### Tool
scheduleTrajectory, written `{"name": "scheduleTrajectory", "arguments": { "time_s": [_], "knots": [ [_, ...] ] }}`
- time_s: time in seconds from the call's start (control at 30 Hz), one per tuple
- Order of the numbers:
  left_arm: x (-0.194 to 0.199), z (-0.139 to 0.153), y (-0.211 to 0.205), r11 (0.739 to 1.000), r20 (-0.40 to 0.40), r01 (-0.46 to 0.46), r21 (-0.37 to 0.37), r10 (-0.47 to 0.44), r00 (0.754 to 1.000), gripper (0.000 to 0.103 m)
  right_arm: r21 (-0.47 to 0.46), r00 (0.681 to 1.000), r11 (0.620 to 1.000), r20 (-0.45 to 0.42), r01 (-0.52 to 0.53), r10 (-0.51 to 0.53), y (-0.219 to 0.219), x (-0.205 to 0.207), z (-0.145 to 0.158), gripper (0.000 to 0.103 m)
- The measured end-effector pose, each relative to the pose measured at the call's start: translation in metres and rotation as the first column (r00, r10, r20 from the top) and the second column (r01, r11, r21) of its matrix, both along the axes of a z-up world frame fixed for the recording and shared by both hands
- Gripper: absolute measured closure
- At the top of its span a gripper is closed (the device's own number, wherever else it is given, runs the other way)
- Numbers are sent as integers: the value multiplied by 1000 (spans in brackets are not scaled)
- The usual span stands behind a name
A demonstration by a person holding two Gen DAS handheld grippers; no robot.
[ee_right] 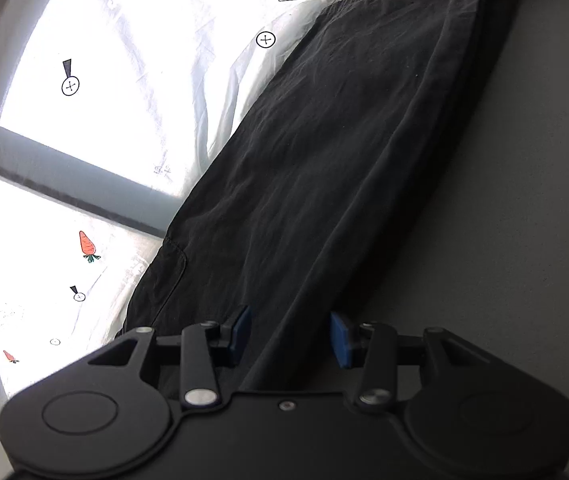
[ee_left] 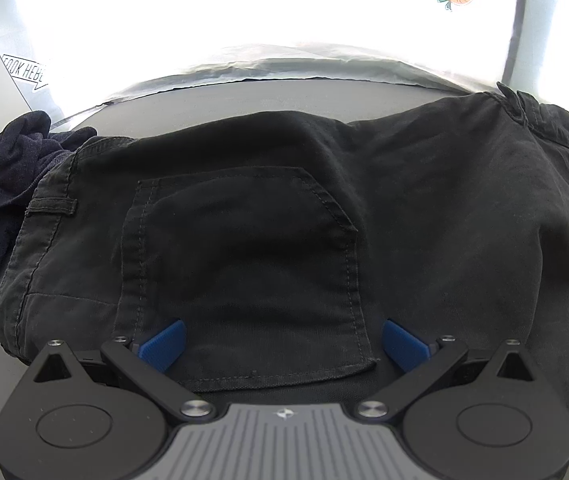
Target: Fold clothes
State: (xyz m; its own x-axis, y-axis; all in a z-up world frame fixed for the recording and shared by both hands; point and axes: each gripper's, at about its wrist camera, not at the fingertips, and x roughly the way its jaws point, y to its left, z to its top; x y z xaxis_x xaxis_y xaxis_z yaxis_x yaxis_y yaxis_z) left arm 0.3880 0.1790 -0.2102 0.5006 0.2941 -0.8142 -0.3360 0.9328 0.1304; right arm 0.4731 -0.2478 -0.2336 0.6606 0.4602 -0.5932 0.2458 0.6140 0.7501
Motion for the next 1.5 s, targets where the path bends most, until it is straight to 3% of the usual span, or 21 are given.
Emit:
{"name": "scheduleTrajectory", "arguments": {
  "time_s": [0.4, 0.53, 0.63, 0.8, 1.03, 1.13, 1.33, 1.5],
  "knots": [
    [-14, 1, 16, 991, 42, 125, -52, -123, 991, 0, 59, 999, 997, -26, -46, 47, 93, 14, -10, 54],
    [-13, 0, 17, 992, 52, 118, -52, -115, 992, 0, 142, 997, 987, -13, -79, 81, 108, 31, 0, 52],
    [-14, 0, 17, 992, 60, 113, -48, -110, 992, 0, 133, 993, 985, -3, -114, 115, 123, 41, 8, 44],
    [-15, 0, 18, 993, 69, 109, -49, -106, 992, 0, 175, 973, 969, -117, -177, 199, 150, 51, -15, 44],
    [-14, 2, 18, 993, 61, 106, -52, -102, 993, 0, 352, 915, 888, -163, -296, 370, 216, 38, -38, 47],
    [-14, 2, 18, 992, 56, 112, -54, -109, 992, 0, 463, 893, 850, -229, -252, 389, 233, 28, -52, 50],
    [-15, 2, 19, 991, 57, 121, -55, -118, 991, 0, 567, 867, 802, -286, -190, 408, 234, 6, -61, 55],
    [-15, 1, 18, 991, 62, 125, -53, -121, 991, 0, 488, 895, 843, -236, -227, 378, 224, 8, -49, 55]
  ]
}}
